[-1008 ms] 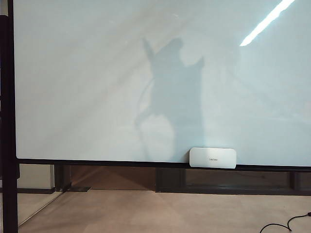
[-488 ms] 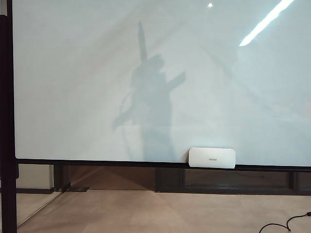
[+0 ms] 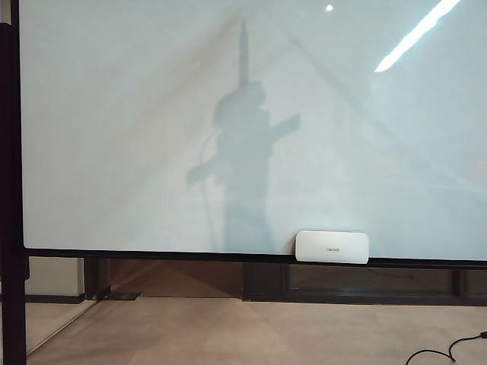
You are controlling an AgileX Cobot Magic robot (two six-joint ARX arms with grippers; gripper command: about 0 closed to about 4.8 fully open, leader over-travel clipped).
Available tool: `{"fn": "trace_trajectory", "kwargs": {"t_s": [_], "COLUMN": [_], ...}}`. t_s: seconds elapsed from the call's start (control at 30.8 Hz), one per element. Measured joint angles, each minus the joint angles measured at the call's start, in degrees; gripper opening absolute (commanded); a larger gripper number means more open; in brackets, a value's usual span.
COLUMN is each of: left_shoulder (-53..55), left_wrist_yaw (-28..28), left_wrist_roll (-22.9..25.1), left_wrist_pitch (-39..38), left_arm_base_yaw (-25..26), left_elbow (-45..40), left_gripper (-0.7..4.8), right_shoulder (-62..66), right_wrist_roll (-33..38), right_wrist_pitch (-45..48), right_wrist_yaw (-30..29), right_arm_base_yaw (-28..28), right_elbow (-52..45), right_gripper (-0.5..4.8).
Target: Reach to the right to find the marker pen, pick it up, and write the number 20 on the whiteboard.
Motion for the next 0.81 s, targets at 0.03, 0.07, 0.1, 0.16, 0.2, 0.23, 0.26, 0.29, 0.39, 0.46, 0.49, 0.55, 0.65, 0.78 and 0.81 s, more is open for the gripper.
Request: {"fn": "trace_trajectory", "kwargs": {"t_s": [0.03,0.07,0.1,0.16,0.2,0.23,0.26,0.29,0.39,0.46,0.49,0.55,0.65,0.78,0.81], "left_shoulder": [0.0,0.0,0.0,0.02,0.04,0.07,0.04,0.0,0.02,0.0,0.02,0.0,0.02,0.02,0.02], "left_wrist_yaw": [-0.04,-0.15,-0.15,-0.02,0.26,0.31,0.33,0.35,0.31,-0.07,-0.44,-0.76,-0.81,-0.81,-0.81], "left_wrist_roll": [0.02,0.04,0.04,0.09,0.09,0.17,0.48,1.14,1.99,2.36,2.4,2.56,2.82,2.99,3.02], "left_wrist_pitch": [-0.04,-0.09,-0.07,-0.09,-0.13,-0.07,0.07,0.09,-0.07,-0.17,-0.35,-0.26,-0.39,-0.44,-0.44], "left_arm_base_yaw": [0.0,0.0,-0.02,-0.02,0.0,0.0,-0.02,-0.02,0.0,-0.02,0.0,0.0,0.0,0.0,0.0], "left_elbow": [0.0,0.0,0.0,0.02,0.13,0.26,0.31,0.31,0.31,0.37,0.55,0.66,0.66,0.66,0.66], "left_gripper": [-0.05,-0.05,-0.05,-0.05,-0.05,-0.05,-0.05,-0.05,-0.05,-0.05,-0.05,-0.05,-0.05,-0.05,-0.05], "right_shoulder": [0.15,0.48,1.05,2.16,2.97,3.72,4.35,4.94,5.46,5.51,5.51,5.51,5.55,5.57,5.64], "right_wrist_roll": [-0.02,-0.04,-0.04,-0.09,-0.13,-0.17,-0.22,-0.26,-0.42,-0.44,-0.44,-0.57,-1.38,-1.77,-1.86], "right_wrist_pitch": [0.13,0.2,0.42,0.5,-0.17,-0.98,-1.68,-2.45,-3.39,-3.45,-3.39,-3.23,-3.28,-3.17,-2.99], "right_wrist_yaw": [0.0,0.0,0.0,0.0,0.0,0.0,0.0,0.0,0.04,0.17,0.17,0.28,0.39,0.39,0.39], "right_arm_base_yaw": [0.0,0.0,-0.02,-0.07,-0.07,-0.07,-0.07,-0.07,-0.02,0.0,0.0,-0.02,-0.02,-0.07,-0.15], "right_elbow": [0.44,1.14,2.19,3.76,4.87,5.97,6.8,7.48,7.65,7.69,7.82,7.91,7.89,7.91,7.91], "right_gripper": [-0.02,-0.02,-0.02,-0.02,-0.02,-0.02,-0.02,-0.02,-0.02,-0.02,-0.02,-0.02,-0.02,-0.02,-0.02]}}
